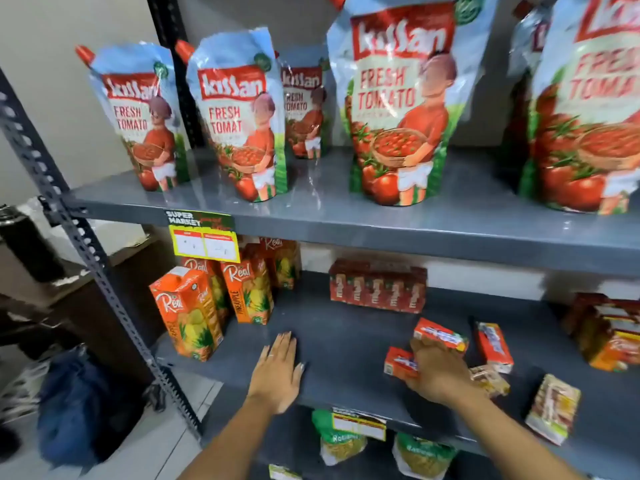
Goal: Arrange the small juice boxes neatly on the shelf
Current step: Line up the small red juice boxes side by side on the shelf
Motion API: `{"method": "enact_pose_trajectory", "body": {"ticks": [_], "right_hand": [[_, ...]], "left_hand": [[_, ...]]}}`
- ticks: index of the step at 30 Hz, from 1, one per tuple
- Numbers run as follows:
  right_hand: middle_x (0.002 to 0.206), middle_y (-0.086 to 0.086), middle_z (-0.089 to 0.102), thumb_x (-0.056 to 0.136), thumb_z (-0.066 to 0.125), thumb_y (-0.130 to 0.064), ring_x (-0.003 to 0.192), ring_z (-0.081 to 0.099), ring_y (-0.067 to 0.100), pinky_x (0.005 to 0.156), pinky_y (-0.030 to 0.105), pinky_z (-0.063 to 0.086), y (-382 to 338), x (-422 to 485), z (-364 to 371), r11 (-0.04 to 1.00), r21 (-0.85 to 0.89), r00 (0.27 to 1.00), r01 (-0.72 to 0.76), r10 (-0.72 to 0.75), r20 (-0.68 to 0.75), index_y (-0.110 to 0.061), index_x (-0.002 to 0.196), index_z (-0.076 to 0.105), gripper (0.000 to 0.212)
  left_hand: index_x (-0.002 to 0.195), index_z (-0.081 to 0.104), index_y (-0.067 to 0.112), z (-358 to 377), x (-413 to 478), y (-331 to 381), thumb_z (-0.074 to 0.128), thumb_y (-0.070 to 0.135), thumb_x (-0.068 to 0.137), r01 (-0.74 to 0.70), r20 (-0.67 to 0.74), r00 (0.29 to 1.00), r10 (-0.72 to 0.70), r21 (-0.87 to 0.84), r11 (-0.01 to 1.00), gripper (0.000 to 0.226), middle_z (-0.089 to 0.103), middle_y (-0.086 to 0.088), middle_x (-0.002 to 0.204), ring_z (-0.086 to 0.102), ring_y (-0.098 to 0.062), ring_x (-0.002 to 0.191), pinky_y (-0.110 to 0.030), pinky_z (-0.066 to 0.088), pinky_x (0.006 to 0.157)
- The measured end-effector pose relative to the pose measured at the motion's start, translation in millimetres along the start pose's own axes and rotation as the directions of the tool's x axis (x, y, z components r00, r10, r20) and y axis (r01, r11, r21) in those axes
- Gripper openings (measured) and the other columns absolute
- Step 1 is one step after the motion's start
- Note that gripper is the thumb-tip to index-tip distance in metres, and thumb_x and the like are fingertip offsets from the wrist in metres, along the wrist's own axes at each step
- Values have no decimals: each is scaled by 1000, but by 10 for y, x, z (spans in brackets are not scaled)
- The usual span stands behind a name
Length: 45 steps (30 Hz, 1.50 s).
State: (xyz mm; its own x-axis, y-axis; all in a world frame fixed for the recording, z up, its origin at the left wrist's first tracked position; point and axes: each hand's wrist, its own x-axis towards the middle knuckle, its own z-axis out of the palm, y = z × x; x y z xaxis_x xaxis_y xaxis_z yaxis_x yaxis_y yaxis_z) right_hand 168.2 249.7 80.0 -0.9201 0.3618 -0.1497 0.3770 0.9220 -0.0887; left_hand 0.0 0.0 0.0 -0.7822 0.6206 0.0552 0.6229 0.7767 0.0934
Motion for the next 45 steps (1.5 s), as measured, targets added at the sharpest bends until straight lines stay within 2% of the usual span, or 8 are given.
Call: {"method": "enact_pose_trajectory", "body": {"ticks": [9,14,18,21,27,33,38,45], "right_hand": [[130,5,59,86,55,-36,119,57,26,94,36,48,-43,385,48,979,-138,987,-149,155,35,-28,128,50,44],[131,4,52,86,53,-17,119,52,31,87,40,45,-528,734,-190,934,-353,975,55,-126,-182,-24,110,64,28],[111,9,63,53,86,-18,100,61,32,73,48,53,-1001,1112,-211,768,-596,938,235,-340,-67,-20,91,70,41],[132,13,49,74,72,-13,124,45,34,92,48,45,-1243,1218,-94,599,-647,824,471,-561,79,-15,120,58,48],[161,12,1,83,54,12,148,-4,30,119,43,15,-1099,1236,-178,653,-535,799,537,-596,75,-23,151,-3,96],[161,5,14,80,43,20,142,29,27,111,37,36,-986,1196,-399,756,-326,816,568,-570,97,-23,151,15,87],[121,5,63,85,65,-30,107,60,24,88,40,51,-1033,1386,-460,858,-85,862,507,-501,79,-21,124,51,42],[156,1,27,82,63,4,142,27,23,114,38,31,-1144,1406,-464,882,-18,862,472,-457,218,-27,146,31,78]], "left_hand": [[151,-3,14,205,304,-352,16,51,97,6,111,994,-2,-31,1000,68,-6,2,161,-9,-13,147,-39,-2,121],[151,-4,14,241,317,-380,17,52,97,-21,79,997,25,-47,999,70,-5,1,162,-8,-13,147,-39,-3,121],[151,-2,15,242,320,-402,16,55,96,-26,70,997,31,-80,996,71,-4,1,162,-8,-13,147,-38,-3,121],[151,-2,15,243,318,-417,16,57,95,-31,61,997,37,-99,995,72,-3,1,162,-7,-13,147,-38,-3,121],[152,4,17,252,324,-439,19,60,94,-23,23,999,27,-156,988,74,2,3,162,-3,-11,147,-36,-2,121],[152,5,18,265,319,-442,22,60,93,-18,1,1000,19,-179,984,74,3,3,162,-2,-10,147,-35,-1,121],[152,7,17,266,317,-437,22,60,93,-16,-9,1000,15,-182,983,74,4,3,162,-1,-10,147,-35,-1,121],[152,7,17,286,324,-442,20,61,93,-15,-16,1000,13,-173,985,75,5,3,162,-1,-10,147,-34,-2,121]]}}
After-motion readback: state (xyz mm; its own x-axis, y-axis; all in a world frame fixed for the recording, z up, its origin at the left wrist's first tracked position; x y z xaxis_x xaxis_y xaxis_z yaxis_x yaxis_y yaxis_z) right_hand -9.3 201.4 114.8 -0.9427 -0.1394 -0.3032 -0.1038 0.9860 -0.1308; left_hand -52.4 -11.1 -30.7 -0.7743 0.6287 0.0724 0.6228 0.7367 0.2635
